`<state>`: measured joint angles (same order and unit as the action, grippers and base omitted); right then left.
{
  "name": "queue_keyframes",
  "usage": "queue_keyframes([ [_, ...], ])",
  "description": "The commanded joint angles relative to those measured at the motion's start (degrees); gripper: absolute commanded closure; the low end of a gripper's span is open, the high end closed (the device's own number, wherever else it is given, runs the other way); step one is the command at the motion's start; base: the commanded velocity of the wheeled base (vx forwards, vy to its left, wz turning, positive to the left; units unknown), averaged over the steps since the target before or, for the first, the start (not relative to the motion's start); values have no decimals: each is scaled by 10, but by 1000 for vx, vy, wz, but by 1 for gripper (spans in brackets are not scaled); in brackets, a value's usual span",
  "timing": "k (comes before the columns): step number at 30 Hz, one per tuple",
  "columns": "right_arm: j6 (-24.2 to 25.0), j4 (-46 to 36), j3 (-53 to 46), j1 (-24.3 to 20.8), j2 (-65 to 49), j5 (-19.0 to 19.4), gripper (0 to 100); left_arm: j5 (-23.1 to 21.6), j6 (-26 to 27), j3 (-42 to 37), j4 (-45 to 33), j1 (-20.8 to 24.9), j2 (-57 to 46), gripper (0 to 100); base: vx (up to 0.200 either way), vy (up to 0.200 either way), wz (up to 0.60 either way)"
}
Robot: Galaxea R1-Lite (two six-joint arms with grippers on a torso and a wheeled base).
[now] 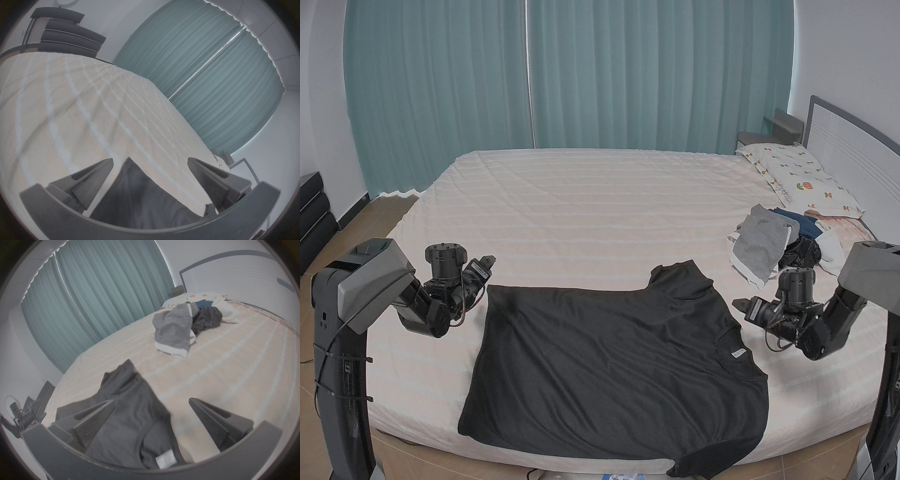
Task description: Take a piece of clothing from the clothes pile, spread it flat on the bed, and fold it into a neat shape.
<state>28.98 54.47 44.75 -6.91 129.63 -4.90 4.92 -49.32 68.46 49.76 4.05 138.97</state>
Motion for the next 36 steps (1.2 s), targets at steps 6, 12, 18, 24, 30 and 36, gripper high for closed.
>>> queue_keyframes([
  [6, 16, 56, -230, 24, -145, 118, 0, -29, -2, -270, 26, 47, -156, 0, -200, 0, 0],
  [12, 16, 65, -246, 48, -93, 174, 0, -69, -6, -360, 27, 61, -172, 0, -133, 0, 0],
  [18, 17, 88, -255, 80, -52, 183, 0, -103, -7, -405, 68, 57, -160, 0, 0, 0, 0],
  [24, 1, 126, -308, 84, -17, 241, 0, -128, 37, -467, 150, 48, -140, 0, 0, 0, 0],
  [30, -10, 205, -356, 77, 16, 260, 0, -154, 132, -504, 187, 27, -101, 0, 0, 0, 0],
  [36, -26, 281, -382, 77, 63, 263, 0, -198, 176, -531, 198, 4, -101, 0, 0, 0, 0],
])
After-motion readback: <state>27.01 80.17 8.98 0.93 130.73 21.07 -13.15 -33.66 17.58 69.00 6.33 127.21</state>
